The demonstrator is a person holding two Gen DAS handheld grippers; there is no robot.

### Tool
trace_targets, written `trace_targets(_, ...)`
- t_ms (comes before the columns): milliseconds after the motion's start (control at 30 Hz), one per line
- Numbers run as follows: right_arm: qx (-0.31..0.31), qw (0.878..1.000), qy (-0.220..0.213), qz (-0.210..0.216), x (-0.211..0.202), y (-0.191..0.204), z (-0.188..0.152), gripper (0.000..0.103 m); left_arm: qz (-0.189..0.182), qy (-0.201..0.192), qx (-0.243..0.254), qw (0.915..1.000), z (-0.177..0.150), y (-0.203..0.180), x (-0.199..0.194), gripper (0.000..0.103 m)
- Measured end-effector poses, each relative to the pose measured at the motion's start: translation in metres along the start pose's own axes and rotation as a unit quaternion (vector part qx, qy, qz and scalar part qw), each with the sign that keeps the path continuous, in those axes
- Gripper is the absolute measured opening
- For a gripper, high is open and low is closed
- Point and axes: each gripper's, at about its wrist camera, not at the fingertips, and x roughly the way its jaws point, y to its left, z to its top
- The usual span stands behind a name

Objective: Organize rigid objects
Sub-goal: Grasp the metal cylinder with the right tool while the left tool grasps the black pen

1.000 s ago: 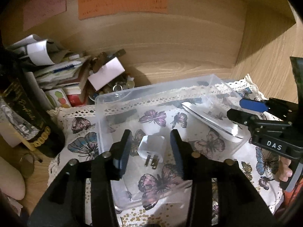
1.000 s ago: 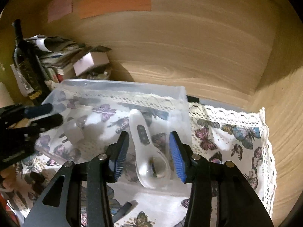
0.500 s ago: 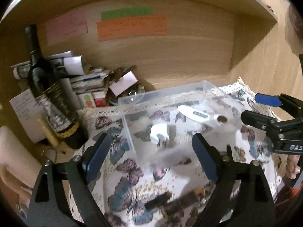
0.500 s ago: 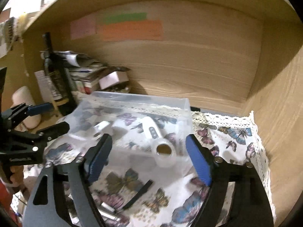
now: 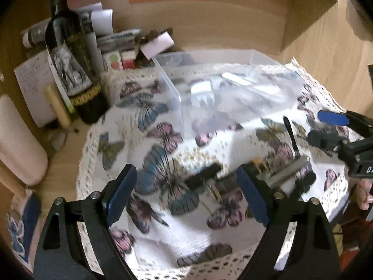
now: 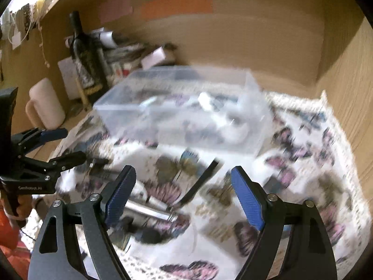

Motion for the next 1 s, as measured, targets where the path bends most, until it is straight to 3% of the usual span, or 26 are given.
trace_targets(100,-0.014,1.000,0.022,0.016,0.009,0.010,-0.008,0.081,-0.010,0.020,0.001,0.9998,-0.009,-0.001,0.006,0.072)
trace_targets(400,-0.076,0.994,0.064,0.041,0.028,0.034,-0.014,0.051,-0.043,0.056,-0.033,0.9970,0.000,0.006,0.025,0.051)
trace_targets(500,-0.083,0.993,0.072,0.047,0.032,0.036,-0.014,0.049,-0.048,0.062,-0.035,0.9963,0.005,0.005,0.032,0.046)
trace_targets(600,-0.090,0.992,0.073,0.047,0.034,0.036,-0.014,0.041,-0.036,0.069,-0.036,0.9963,0.007,0.006,0.038,0.032)
trace_targets(833,-0.083,0.993,0.070,0.039,0.035,0.029,-0.010,0.034,-0.013,0.069,-0.041,0.9967,0.003,0.021,0.041,0.031)
trace_targets(1000,-0.086,0.993,0.072,0.037,0.034,0.029,-0.006,0.034,-0.006,0.065,-0.012,0.9978,0.005,0.014,0.044,0.031)
